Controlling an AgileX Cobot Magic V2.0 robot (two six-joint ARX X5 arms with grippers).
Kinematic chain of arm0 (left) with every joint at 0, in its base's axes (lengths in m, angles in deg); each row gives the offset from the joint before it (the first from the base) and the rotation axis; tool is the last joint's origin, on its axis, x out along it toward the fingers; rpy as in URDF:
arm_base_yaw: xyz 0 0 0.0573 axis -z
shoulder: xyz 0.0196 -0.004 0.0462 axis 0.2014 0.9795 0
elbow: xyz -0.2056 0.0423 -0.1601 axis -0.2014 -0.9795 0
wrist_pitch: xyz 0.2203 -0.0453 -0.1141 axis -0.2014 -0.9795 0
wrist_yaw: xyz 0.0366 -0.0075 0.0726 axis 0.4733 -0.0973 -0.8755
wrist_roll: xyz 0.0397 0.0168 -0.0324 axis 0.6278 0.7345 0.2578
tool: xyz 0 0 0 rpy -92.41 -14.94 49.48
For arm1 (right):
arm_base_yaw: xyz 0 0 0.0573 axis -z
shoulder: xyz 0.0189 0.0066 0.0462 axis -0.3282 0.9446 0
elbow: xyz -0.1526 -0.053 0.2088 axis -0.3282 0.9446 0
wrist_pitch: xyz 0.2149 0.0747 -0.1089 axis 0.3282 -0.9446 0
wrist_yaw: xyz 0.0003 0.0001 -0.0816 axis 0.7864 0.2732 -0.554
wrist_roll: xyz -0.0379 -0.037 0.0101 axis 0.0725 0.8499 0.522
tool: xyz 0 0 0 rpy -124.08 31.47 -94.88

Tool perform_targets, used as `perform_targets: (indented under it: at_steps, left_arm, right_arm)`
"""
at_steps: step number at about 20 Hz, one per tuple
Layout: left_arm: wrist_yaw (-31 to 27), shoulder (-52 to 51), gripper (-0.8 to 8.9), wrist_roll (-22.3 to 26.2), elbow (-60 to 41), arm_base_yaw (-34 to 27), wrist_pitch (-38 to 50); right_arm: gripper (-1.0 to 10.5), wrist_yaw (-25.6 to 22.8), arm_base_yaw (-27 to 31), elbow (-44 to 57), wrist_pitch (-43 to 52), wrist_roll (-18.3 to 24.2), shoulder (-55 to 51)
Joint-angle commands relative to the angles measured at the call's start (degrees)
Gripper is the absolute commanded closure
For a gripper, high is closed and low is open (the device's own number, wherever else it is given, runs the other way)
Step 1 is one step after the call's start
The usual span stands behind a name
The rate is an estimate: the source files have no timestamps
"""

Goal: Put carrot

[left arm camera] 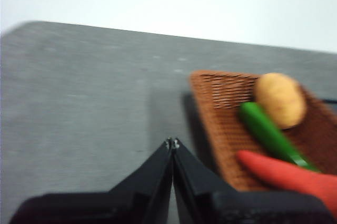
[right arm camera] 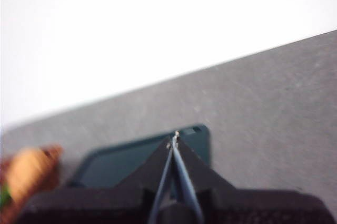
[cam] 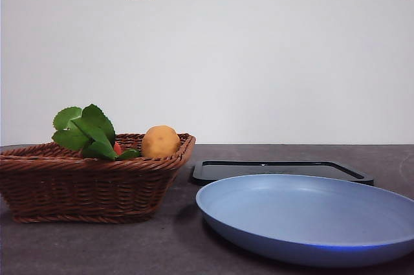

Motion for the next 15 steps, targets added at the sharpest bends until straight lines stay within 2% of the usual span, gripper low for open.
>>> perform_targets:
  at_steps: [1,5,10,15]
  left_arm:
    - [3.0,-0.2,8.06,-6.0,-0.5,0.0,1.7]
    - [4.4,0.2,8.07,-9.9,0.9,0.0,2.0]
    - [4.5,5.2,8.07,-9.9,7.8,0.0,-3.3]
    - [8.0,15.9,8.07,-9.4,17.7,0.0,-6.4]
  right_arm:
    - [9.4,0.0,0.0,0.2,3.4,-9.1,-0.2]
    - [9.4,0.0,0.0,-1.3,1.5,-11.2,0.2]
    - [9.4,0.0,0.0,-7.5,-8.6,-11.1,4.1]
    - [9.4,0.1,0.0,-15.8,-15.3,-11.0,11.6]
